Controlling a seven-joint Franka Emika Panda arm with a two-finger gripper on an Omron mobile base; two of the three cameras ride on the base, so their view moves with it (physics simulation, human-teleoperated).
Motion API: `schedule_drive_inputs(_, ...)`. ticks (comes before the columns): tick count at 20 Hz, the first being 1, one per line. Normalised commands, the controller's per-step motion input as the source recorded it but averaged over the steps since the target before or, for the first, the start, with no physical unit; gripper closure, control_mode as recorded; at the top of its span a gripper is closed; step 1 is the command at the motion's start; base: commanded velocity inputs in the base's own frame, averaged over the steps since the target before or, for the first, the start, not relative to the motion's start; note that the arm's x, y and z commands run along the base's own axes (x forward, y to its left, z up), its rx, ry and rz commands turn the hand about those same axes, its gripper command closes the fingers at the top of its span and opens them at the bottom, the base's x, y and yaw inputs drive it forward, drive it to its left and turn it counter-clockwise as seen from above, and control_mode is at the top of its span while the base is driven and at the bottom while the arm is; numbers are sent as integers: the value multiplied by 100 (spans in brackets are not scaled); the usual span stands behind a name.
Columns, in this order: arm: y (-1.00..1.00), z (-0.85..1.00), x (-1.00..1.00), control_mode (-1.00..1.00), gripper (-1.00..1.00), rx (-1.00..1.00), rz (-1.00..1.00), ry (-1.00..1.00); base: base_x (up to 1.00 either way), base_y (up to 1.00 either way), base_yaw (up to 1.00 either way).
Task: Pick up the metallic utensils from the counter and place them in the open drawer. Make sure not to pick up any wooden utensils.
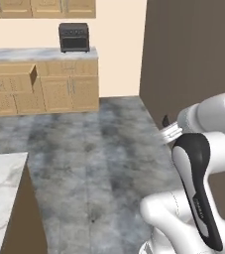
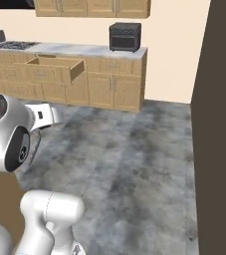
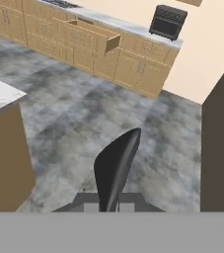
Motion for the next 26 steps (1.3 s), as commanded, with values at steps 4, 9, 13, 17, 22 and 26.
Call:
schedule_drive_inputs(4,0,0,0,100,100,0,0,0,100,-22,21)
schedule_drive_inputs(9,0,0,0,100,100,0,0,0,100,-29,28)
schedule_drive_inputs(13,0,0,0,100,100,0,0,0,100,-28,33)
schedule_drive_inputs(17,0,0,0,100,100,0,0,0,100,-29,37)
schedule_drive_inputs(22,0,0,0,100,100,0,0,0,100,-29,39)
schedule_drive_inputs(26,0,0,0,100,100,0,0,0,100,-28,39)
